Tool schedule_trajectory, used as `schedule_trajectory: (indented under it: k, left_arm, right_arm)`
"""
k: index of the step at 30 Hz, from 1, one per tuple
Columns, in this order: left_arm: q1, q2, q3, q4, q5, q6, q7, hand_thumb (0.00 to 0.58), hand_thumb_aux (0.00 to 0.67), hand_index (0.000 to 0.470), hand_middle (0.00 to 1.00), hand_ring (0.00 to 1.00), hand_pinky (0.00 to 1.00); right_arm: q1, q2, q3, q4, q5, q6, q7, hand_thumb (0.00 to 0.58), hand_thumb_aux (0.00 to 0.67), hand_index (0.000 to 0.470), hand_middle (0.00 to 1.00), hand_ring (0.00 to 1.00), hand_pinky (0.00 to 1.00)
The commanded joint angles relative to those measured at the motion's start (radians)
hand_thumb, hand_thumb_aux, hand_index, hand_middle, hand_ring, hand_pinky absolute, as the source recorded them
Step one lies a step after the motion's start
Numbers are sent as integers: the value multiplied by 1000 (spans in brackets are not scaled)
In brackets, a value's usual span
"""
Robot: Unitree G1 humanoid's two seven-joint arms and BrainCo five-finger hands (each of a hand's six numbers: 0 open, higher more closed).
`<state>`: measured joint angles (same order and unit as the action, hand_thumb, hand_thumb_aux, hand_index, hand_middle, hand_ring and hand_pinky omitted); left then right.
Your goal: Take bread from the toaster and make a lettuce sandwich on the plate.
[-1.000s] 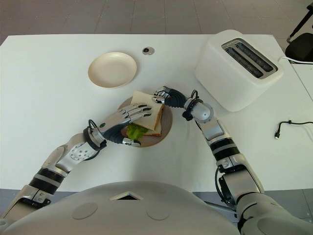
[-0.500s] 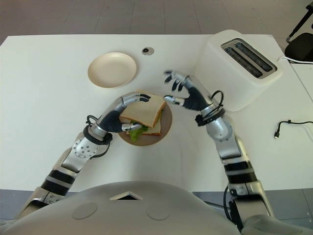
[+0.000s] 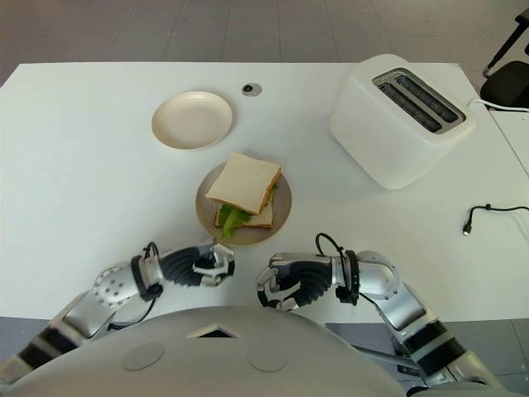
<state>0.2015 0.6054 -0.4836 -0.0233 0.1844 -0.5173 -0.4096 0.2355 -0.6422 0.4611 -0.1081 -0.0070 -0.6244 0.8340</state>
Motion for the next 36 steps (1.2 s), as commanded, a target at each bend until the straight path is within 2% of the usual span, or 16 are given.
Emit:
schedule_trajectory:
  k: [1, 3, 5, 10, 11, 12, 13, 14, 15, 17, 18, 23, 28, 33, 36]
  left_arm:
    - [-149, -137, -14, 254, 233, 148, 170, 580, 670, 470, 1000, 1000, 1000]
    - [-247, -212, 4, 367, 281, 159, 286, 580, 670, 470, 1000, 1000, 1000]
    - [-301, -256, 8, 451, 304, 142, 358, 580, 670, 470, 1000, 1000, 1000]
    - [-322, -351, 46, 550, 236, 43, 450, 580, 670, 470, 1000, 1000, 1000]
    - [-305, -371, 53, 542, 203, 4, 449, 580, 670, 470, 1000, 1000, 1000]
    - [-279, -389, 59, 516, 156, -50, 438, 557, 536, 376, 1000, 1000, 1000]
    - [-241, -401, 62, 458, 75, -118, 408, 410, 307, 216, 153, 153, 153]
    - [-203, -404, 66, 383, 0, -180, 387, 0, 0, 0, 0, 0, 0]
    - [-171, -410, 81, 306, -79, -228, 375, 0, 0, 0, 0, 0, 0]
    - [-136, -442, 125, 219, -222, -283, 364, 0, 0, 0, 0, 0, 0]
    - [-140, -465, 145, 234, -257, -276, 359, 0, 0, 0, 0, 0, 0]
    - [-179, -550, 246, 414, -238, -277, 408, 0, 0, 0, 0, 0, 0]
    - [-188, -618, 318, 452, -129, -321, 511, 0, 0, 0, 0, 0, 0]
    - [-159, -643, 306, 454, 23, -321, 580, 0, 0, 0, 0, 0, 0]
    - [-149, -657, 313, 453, 47, -329, 610, 0, 0, 0, 0, 0, 0]
  right_arm:
    - [-127, 122, -68, 122, -201, 73, -215, 580, 670, 470, 1000, 1000, 1000]
    - [-214, 184, -129, 237, -337, 172, -421, 580, 670, 470, 1000, 1000, 1000]
    - [-265, 214, -161, 328, -409, 224, -555, 580, 670, 470, 1000, 1000, 1000]
    - [-287, 257, -189, 408, -388, 205, -657, 580, 670, 470, 1000, 1000, 1000]
    - [-277, 261, -195, 396, -359, 176, -656, 570, 583, 409, 1000, 1000, 1000]
    - [-263, 263, -209, 372, -328, 133, -664, 489, 405, 284, 1000, 1000, 1000]
    - [-239, 263, -230, 324, -275, 88, -660, 0, 0, 0, 910, 910, 910]
    - [-211, 261, -251, 262, -212, 40, -654, 0, 0, 0, 549, 549, 549]
    - [-175, 267, -273, 177, -115, 3, -644, 0, 0, 0, 0, 0, 0]
    - [-140, 318, -331, 47, 17, -39, -687, 0, 0, 0, 0, 0, 0]
    - [-145, 355, -360, 45, 35, -37, -726, 0, 0, 0, 0, 0, 0]
    - [-151, 466, -395, 259, -15, 9, -816, 0, 0, 0, 0, 0, 0]
    - [-144, 517, -383, 316, -47, -31, -825, 0, 0, 0, 0, 0, 0]
    - [-150, 543, -418, 342, -97, -64, -886, 0, 0, 0, 0, 0, 0]
    - [-157, 559, -425, 373, -152, -70, -936, 0, 0, 0, 0, 0, 0]
